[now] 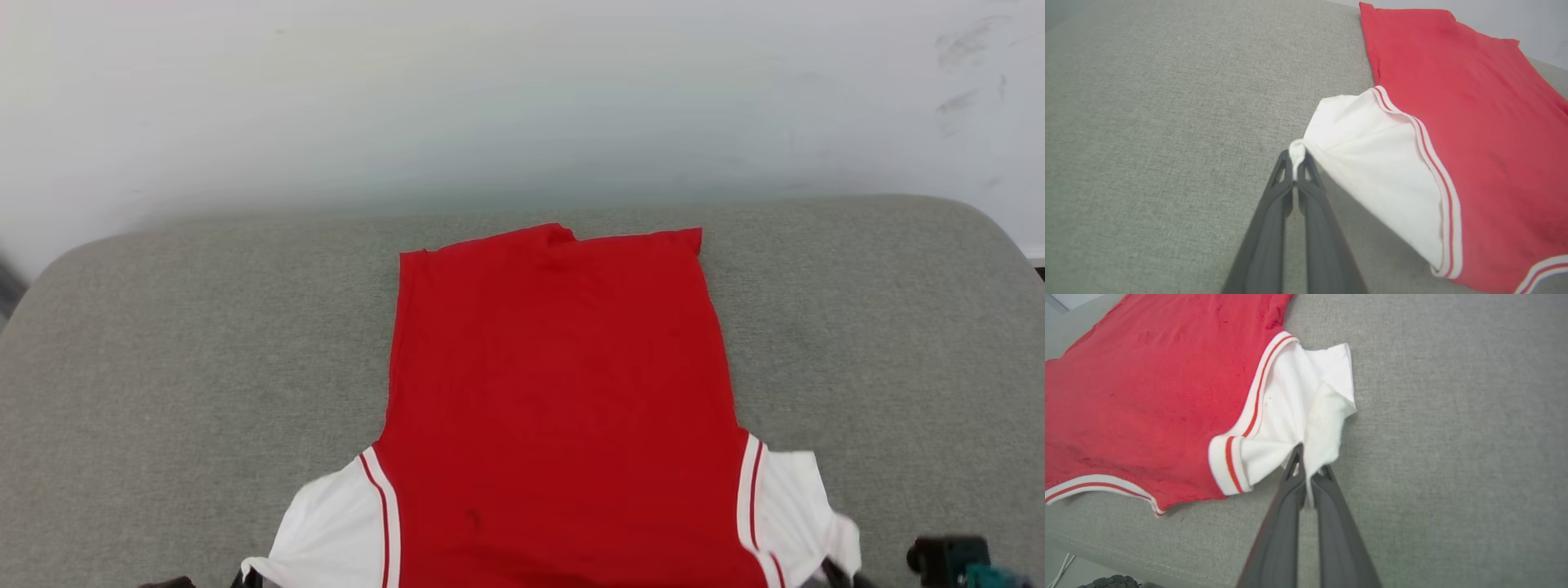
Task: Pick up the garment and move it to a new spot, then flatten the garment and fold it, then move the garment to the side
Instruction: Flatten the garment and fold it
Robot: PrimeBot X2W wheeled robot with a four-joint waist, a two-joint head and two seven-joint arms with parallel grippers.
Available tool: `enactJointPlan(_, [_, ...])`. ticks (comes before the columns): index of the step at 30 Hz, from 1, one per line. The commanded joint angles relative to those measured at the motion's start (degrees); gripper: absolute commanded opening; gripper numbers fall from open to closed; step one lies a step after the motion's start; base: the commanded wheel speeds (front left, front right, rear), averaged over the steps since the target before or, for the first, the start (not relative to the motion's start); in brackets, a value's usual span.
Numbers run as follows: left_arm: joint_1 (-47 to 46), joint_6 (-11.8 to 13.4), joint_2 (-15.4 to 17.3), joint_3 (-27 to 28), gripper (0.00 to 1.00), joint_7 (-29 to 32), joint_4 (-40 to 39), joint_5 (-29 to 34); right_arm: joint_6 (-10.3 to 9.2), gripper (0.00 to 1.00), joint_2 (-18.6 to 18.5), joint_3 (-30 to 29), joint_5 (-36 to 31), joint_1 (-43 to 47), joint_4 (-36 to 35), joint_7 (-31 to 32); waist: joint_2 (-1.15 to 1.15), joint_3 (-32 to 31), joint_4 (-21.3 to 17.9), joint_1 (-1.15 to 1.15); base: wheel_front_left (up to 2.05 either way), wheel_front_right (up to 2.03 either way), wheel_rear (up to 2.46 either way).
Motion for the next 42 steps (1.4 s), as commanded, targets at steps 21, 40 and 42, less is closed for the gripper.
enactJointPlan(21, [-7.1, 2.4, -0.2, -3.4, 0.0, -0.4, -15.2, 6.3, -0.02, 1.0, 5.3, -21.2, -2.2, -22.2, 0.6, 9.3, 0.0, 10.6, 6.3, 0.03, 0.0, 0.0, 0.0])
enactJointPlan(40, [-25.1, -4.5, -5.5, -7.5, 0.0, -6.2, -11.8, 8.7, -0.03, 1.0, -0.1, -23.4, -11.6, -67.5, 29.7, 31.7, 0.0, 32.2, 16.5, 0.03, 0.0, 0.0, 0.0])
enactJointPlan(42, [-25.6, -4.8, -5.7, -7.6, 0.0, -6.6, -10.9, 8.6, -0.03, 1.0, 0.2, -24.2, -13.1, -68.2, 31.6, 33.1, 0.0, 32.5, 16.7, 0.03, 0.0, 0.0, 0.0])
